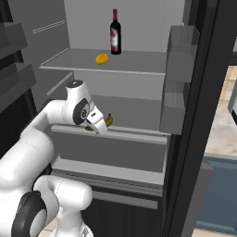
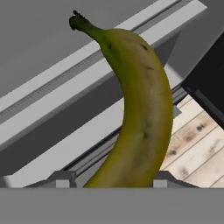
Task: Pick the banana and mango from the fridge and place them on the plate next to the blender to make a fruit smoothie.
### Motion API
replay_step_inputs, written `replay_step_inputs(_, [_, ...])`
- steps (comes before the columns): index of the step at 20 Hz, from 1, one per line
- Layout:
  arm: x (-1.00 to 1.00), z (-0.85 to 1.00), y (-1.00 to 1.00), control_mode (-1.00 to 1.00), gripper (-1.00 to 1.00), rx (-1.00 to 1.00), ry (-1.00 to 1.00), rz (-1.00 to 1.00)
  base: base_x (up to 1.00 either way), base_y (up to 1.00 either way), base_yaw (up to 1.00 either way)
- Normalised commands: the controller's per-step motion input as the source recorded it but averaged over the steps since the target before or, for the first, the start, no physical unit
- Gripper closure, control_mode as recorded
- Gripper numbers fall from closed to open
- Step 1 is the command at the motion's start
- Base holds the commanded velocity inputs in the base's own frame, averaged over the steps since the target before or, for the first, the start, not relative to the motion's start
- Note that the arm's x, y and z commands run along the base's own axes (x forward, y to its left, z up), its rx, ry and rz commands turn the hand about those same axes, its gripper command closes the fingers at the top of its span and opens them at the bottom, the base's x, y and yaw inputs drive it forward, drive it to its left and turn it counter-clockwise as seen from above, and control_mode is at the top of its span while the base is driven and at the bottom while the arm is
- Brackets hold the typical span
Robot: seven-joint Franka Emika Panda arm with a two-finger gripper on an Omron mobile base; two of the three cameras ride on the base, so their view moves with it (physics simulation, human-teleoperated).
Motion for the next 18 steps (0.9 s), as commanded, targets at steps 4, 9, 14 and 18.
replay_step_inputs(4, [-0.22, 0.0, -0.08, -1.0, 1.0, 0.0, 0.02, -0.03, 0.0, 0.0, 0.0])
replay_step_inputs(9, [-0.18, 0.0, 0.0, -1.0, 1.0, 0.0, 0.04, -0.05, 0.0, 0.0, 0.0])
replay_step_inputs(14, [0.0, 0.0, 0.0, -1.0, 1.0, 0.0, 0.07, 0.0, 0.0, 0.0, 0.0])
replay_step_inputs(18, [0.0, 0.0, 0.0, -1.0, 1.0, 0.0, 0.05, 0.0, 0.0, 0.0, 0.0])
